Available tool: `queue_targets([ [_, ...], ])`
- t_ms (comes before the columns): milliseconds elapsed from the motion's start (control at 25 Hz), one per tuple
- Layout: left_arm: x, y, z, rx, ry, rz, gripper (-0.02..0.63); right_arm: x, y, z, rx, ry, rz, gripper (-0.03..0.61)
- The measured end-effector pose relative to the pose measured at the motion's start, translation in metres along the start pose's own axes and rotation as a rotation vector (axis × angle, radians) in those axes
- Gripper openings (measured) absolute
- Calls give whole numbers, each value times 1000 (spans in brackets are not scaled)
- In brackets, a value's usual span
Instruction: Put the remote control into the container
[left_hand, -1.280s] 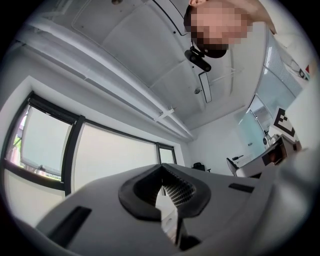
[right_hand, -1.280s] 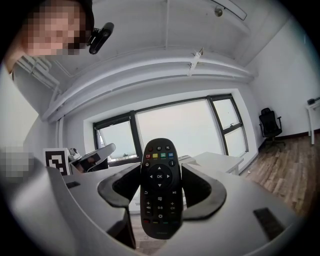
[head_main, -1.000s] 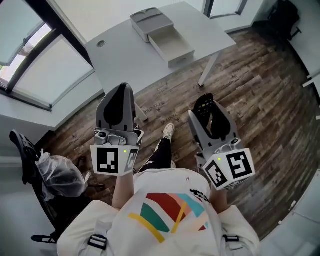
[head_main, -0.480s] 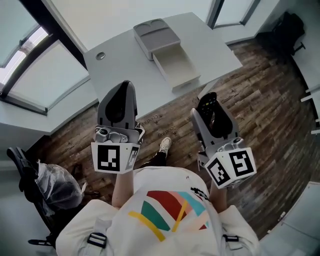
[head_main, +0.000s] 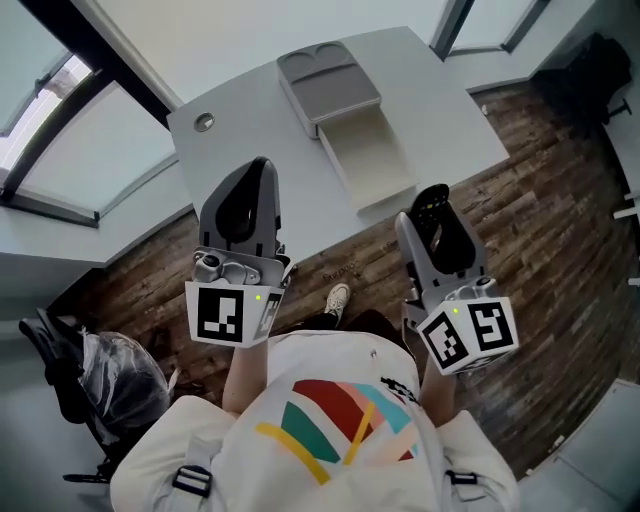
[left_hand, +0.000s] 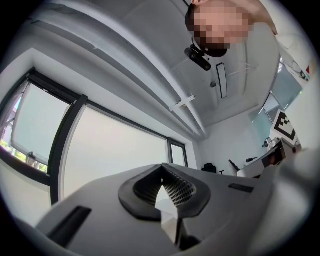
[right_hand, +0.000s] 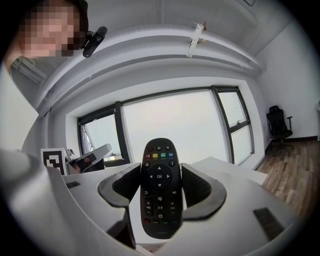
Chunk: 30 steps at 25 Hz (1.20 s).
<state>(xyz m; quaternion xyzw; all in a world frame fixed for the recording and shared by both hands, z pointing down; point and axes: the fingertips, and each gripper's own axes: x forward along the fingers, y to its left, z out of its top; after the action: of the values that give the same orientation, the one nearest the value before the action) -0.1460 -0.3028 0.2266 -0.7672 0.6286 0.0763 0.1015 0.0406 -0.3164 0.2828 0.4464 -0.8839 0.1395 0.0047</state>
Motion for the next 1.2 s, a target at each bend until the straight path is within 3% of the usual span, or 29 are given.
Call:
queue_targets([
  [280,41,3,-32,-20,61,20,8,36,-42,-5,26,63,-5,256],
  [480,86,3,-37,-5,47,74,8,84,-73,-5,70,115,74,256],
  [680,131,7,-42,63,62,140,8,134,-92,12,60,135,184,256],
  [1000,178,-1,-82,82,168,218,8,184,-128,0,70,247,270,256],
  [1200,177,7,-96,95,210,278,8,203,-126,-23,73,327,316,256],
])
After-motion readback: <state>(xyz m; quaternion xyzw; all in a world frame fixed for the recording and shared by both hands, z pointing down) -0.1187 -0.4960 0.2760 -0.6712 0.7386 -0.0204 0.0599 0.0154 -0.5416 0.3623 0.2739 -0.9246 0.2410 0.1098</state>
